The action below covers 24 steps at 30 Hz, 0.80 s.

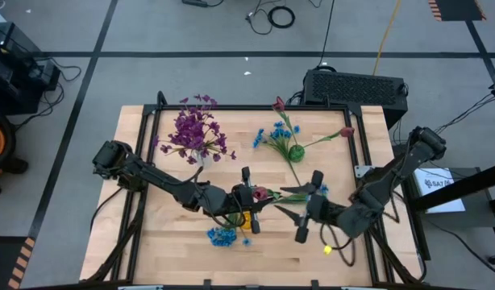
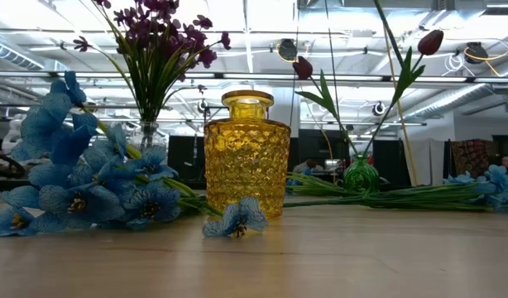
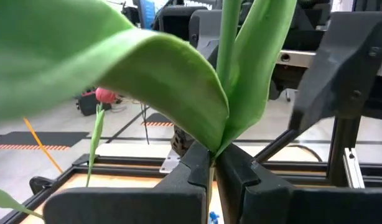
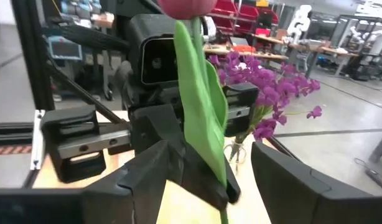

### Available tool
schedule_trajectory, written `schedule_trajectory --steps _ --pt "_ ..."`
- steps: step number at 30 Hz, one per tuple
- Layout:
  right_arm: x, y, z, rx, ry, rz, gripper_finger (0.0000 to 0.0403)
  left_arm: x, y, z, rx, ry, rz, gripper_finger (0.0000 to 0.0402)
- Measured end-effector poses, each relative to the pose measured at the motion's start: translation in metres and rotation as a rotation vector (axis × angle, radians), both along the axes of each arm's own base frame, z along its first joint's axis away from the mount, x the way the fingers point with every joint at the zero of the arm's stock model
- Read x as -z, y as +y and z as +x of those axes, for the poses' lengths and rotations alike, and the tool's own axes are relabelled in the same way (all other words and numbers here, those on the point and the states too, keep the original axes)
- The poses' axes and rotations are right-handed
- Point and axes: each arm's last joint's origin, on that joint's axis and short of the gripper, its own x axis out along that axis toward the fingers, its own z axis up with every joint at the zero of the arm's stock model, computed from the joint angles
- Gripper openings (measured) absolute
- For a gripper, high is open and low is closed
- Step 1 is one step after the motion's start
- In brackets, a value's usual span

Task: Sort flowers into vase by color
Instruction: Put the red flower into the green vase

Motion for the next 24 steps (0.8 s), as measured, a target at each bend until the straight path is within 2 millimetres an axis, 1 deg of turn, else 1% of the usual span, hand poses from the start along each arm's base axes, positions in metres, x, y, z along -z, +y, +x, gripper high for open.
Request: schedule_trajectory --steps 2,6,11,17,24 --pt "-0.002 0.002 0.007 0.012 0.013 -0.007 0.0216 0.001 0.000 0.000 0.000 0.006 0.003 0.0013" --pt "-0.004 0.003 0.016 0.028 0.032 -0.025 0.0207 0.002 -0.001 0.000 0.002 0.017 0.006 0.0016" --pt "0.000 -0.001 0.019 0.030 0.079 -0.028 0.0181 0.004 -0.001 0.000 0.002 0.035 0.014 0.0021" --pt "0.002 -0.007 0.022 0.002 0.110 0.007 0.0125 0.005 -0.001 0.000 0.019 0.044 0.019 0.0023" --pt "0.003 -0.009 0.023 0.009 0.113 0.007 0.0040 0.005 -0.002 0.000 0.025 0.051 0.022 0.0024"
